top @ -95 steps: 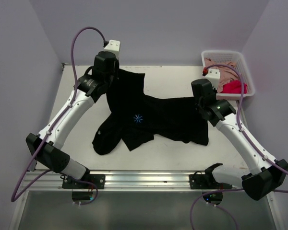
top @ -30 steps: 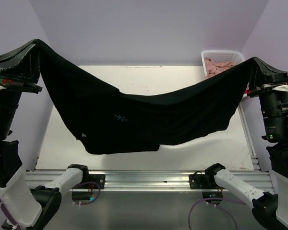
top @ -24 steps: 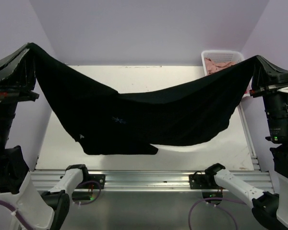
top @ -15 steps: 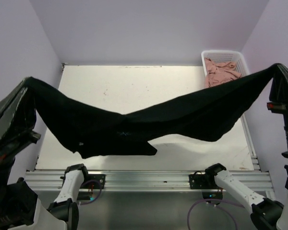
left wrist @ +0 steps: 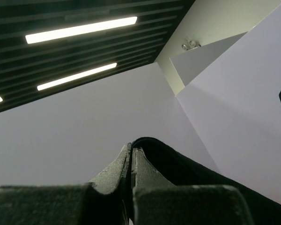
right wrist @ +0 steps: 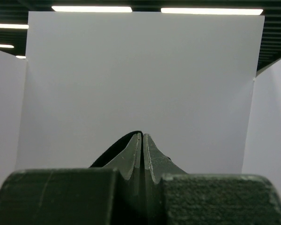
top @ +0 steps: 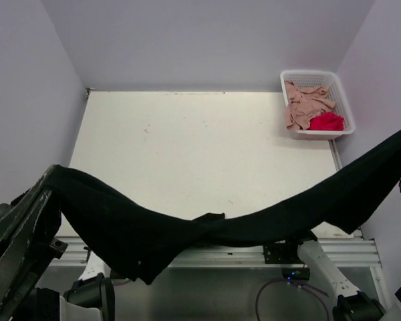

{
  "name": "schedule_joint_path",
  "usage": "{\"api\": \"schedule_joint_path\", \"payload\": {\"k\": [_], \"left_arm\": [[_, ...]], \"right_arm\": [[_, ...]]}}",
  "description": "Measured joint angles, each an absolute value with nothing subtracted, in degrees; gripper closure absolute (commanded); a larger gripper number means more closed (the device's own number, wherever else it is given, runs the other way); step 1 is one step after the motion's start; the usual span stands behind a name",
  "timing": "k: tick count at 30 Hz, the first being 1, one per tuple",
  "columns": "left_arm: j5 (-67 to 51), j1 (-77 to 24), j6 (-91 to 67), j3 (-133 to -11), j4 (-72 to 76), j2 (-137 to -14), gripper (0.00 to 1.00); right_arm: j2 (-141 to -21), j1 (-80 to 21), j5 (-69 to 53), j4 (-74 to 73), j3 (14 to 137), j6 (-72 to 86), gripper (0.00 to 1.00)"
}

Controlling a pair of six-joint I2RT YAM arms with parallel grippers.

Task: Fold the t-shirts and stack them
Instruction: Flatten out the tshirt

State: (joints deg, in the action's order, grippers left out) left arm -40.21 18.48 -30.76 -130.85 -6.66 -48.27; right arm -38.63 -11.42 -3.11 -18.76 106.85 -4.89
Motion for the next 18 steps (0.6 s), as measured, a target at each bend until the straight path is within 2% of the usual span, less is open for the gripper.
{"api": "schedule_joint_path", "payload": {"k": [10, 14, 18], "left_arm": [[-41.6, 19.5, -31.6, -129.4, -3.9, -48.4, 1.00], [-39.2, 19.5, -27.6, -117.4, -3.1, -48.3, 1.00], [-33.5, 19.2, -22.8, -101.8, -3.9, -50.7, 1.00]], "right_arm": [[-38.9, -10.0, -5.6, -17.0, 105.5, -2.4, 1.00], [-42.2, -10.0, -4.8, -13.8, 102.3, -2.1, 1.00], [-50.7, -10.0, -2.9, -11.0, 97.3, -1.7, 1.00]]}}
